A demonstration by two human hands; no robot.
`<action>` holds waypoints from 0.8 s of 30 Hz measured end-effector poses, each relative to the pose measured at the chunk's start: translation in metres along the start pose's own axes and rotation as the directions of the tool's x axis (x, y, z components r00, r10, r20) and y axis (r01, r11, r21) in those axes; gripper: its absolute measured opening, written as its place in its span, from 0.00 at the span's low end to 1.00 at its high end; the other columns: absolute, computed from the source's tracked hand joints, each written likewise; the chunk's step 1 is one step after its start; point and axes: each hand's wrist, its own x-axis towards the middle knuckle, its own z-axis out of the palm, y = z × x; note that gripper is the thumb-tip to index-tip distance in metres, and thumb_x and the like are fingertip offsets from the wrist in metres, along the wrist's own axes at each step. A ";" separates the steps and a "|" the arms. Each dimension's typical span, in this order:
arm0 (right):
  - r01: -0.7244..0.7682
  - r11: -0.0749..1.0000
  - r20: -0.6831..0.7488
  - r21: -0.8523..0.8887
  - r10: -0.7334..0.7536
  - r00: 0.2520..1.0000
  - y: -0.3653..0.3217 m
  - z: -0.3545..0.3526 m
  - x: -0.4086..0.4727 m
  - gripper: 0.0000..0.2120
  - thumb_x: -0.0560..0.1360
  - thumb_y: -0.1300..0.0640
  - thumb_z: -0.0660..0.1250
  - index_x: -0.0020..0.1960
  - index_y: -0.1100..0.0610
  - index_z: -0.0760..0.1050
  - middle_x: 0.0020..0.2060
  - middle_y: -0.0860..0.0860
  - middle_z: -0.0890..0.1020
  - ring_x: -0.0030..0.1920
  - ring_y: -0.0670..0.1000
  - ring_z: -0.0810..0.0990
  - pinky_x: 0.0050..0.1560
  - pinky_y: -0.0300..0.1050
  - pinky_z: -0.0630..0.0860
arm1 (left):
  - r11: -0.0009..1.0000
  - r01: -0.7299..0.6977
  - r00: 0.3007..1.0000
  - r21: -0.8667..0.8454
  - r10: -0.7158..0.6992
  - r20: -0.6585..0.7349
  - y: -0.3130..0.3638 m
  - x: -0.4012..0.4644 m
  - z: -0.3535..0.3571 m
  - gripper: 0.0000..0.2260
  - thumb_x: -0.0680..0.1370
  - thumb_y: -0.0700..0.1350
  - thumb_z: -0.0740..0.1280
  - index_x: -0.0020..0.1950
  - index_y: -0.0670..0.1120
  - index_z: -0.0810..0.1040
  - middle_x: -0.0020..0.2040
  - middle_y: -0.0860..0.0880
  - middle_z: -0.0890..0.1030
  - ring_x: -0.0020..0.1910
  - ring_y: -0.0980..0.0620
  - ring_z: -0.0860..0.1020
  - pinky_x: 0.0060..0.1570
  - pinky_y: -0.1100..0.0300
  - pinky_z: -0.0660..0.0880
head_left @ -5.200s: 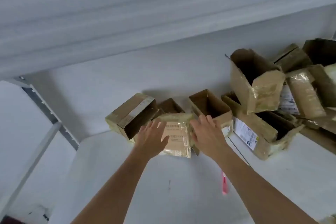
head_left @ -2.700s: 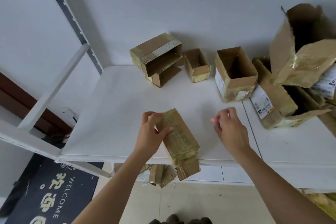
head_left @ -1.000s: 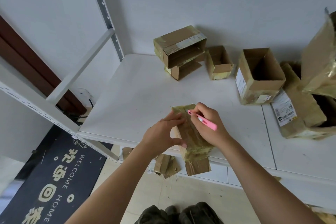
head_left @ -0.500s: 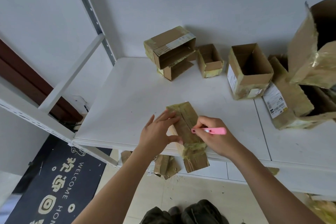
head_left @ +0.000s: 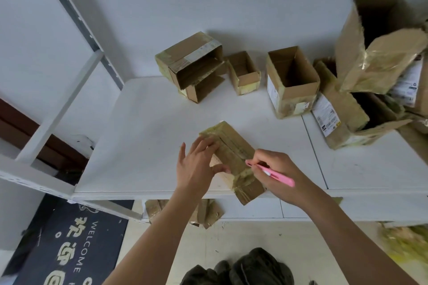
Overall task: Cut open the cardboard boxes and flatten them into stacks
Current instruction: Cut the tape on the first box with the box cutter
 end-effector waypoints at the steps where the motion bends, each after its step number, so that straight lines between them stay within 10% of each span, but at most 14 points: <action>1: 0.009 1.000 -0.006 -0.002 -0.009 1.000 0.001 -0.002 -0.003 0.11 0.80 0.63 0.63 0.40 0.53 0.70 0.39 0.47 0.81 0.53 0.41 0.82 0.40 0.52 0.78 | 1.000 0.000 1.000 0.004 0.000 -0.003 0.000 0.001 0.000 0.35 0.71 0.69 0.62 0.75 0.55 0.67 0.76 0.60 0.64 0.78 0.58 0.53 0.77 0.48 0.43; 7: -0.157 0.966 -0.241 0.208 0.206 0.948 0.034 -0.015 -0.038 0.10 0.78 0.66 0.65 0.41 0.54 0.74 0.37 0.41 0.82 0.32 0.51 0.76 0.32 0.43 0.70 | 0.999 -0.002 0.986 0.039 0.009 -0.167 0.005 0.018 0.003 0.29 0.71 0.66 0.68 0.61 0.46 0.76 0.62 0.46 0.72 0.64 0.42 0.67 0.69 0.50 0.64; 12: -0.120 0.938 -0.517 0.327 0.283 0.808 0.050 -0.011 -0.033 0.08 0.78 0.62 0.68 0.44 0.52 0.73 0.38 0.49 0.82 0.38 0.59 0.80 0.38 0.60 0.77 | 0.999 -0.035 0.999 -0.026 0.035 -0.029 0.015 0.037 0.005 0.41 0.72 0.68 0.65 0.75 0.43 0.62 0.79 0.46 0.55 0.79 0.46 0.47 0.78 0.48 0.50; 19: 0.058 0.768 -0.528 0.638 0.383 0.758 0.041 -0.003 0.007 0.03 0.79 0.63 0.65 0.48 0.62 0.73 0.40 0.53 0.82 0.43 0.54 0.82 0.53 0.60 0.80 | 0.985 -0.123 0.992 0.120 0.123 0.003 0.021 0.048 -0.008 0.31 0.76 0.64 0.63 0.75 0.50 0.63 0.76 0.47 0.65 0.76 0.45 0.61 0.72 0.48 0.65; 24: 0.065 0.605 -0.425 0.794 0.475 0.771 0.039 0.008 0.051 0.02 0.80 0.61 0.66 0.49 0.60 0.75 0.41 0.55 0.81 0.45 0.50 0.82 0.57 0.62 0.79 | 0.992 -0.098 0.983 0.080 0.084 0.165 0.015 0.062 -0.006 0.29 0.80 0.62 0.57 0.79 0.56 0.57 0.80 0.45 0.53 0.79 0.44 0.50 0.74 0.48 0.60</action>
